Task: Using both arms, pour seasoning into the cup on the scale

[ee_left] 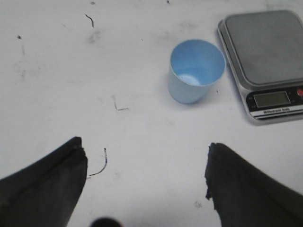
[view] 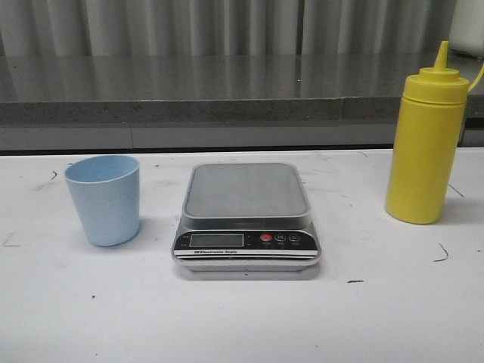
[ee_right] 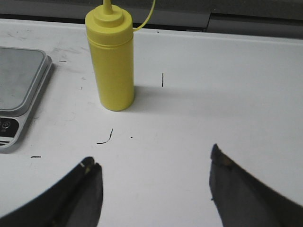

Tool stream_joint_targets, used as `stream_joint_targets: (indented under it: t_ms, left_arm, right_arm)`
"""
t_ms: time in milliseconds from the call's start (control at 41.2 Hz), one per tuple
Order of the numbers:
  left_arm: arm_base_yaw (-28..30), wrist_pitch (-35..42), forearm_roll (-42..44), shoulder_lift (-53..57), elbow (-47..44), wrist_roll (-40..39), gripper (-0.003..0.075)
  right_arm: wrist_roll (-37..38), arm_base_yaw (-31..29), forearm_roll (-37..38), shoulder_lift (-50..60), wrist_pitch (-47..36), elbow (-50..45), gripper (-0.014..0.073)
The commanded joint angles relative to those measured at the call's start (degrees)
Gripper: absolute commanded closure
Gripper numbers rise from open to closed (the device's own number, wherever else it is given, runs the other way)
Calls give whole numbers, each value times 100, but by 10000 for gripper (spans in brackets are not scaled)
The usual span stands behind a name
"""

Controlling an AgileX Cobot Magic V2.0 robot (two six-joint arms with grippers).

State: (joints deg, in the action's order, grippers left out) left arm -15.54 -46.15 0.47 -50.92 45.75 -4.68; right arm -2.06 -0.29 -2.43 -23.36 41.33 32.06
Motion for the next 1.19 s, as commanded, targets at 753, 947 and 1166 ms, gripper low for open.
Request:
stream_joint_targets:
  t_ms: [753, 947, 1166]
  left_arm:
    - [-162, -174, -104, -4756, 3021, -35, 206]
    - [-162, 26, -104, -5093, 3215, -57, 251]
    - [-162, 117, -208, -5200, 3215, -57, 468]
  right_arm:
    - [-73, -26, 44, -81, -389, 143, 88]
    - [-73, -26, 44, -81, -421, 143, 88]
    - [-73, -26, 44, -81, -421, 143, 88]
